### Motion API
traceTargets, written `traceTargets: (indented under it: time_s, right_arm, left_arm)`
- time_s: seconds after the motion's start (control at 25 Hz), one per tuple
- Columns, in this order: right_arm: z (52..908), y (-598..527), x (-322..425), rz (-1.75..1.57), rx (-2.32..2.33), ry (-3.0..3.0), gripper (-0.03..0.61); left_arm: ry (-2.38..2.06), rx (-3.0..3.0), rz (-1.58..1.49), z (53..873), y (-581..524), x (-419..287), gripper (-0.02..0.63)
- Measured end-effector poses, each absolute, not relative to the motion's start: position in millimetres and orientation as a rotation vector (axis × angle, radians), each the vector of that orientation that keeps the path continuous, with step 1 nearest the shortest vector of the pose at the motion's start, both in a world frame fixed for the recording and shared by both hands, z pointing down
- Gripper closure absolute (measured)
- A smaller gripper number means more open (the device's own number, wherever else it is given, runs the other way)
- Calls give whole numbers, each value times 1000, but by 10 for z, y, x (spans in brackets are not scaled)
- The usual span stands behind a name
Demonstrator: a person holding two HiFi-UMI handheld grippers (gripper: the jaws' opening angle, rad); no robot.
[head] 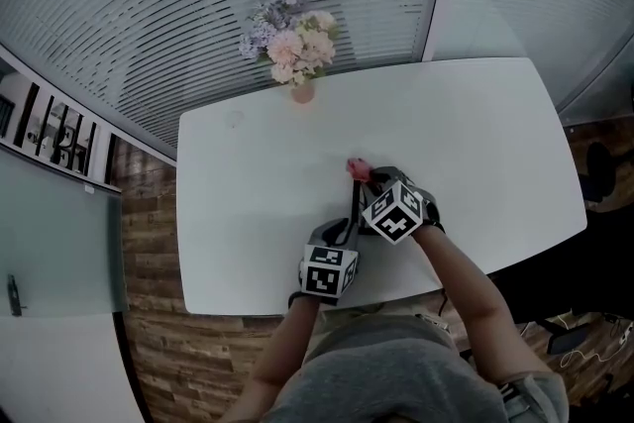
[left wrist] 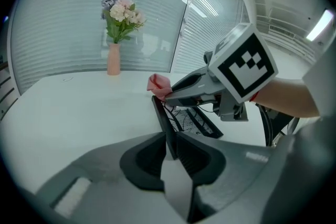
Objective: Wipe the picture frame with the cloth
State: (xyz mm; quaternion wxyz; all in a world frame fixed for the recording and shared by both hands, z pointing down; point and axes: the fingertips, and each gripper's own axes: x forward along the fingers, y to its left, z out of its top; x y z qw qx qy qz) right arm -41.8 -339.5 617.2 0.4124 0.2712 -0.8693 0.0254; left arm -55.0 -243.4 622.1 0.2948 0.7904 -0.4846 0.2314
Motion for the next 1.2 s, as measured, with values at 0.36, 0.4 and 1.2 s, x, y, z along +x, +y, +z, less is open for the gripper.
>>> traceTargets:
  time_s: [0.36,0.4,1.2]
  right_arm:
    - [6183,-3383,-425,82,656,-2182,532]
    - [6185,-3377,-425,81,651,-2180,532]
    - [6223,-2952,-392,86,543,-2171,532]
  left_arm:
    - [-1268,2106,631,6244,-2419,-504,568]
    - [-1268,2105,630,6244,-2421,-503,568]
    - [-1291,2077,620,6246,-2418,-505,568]
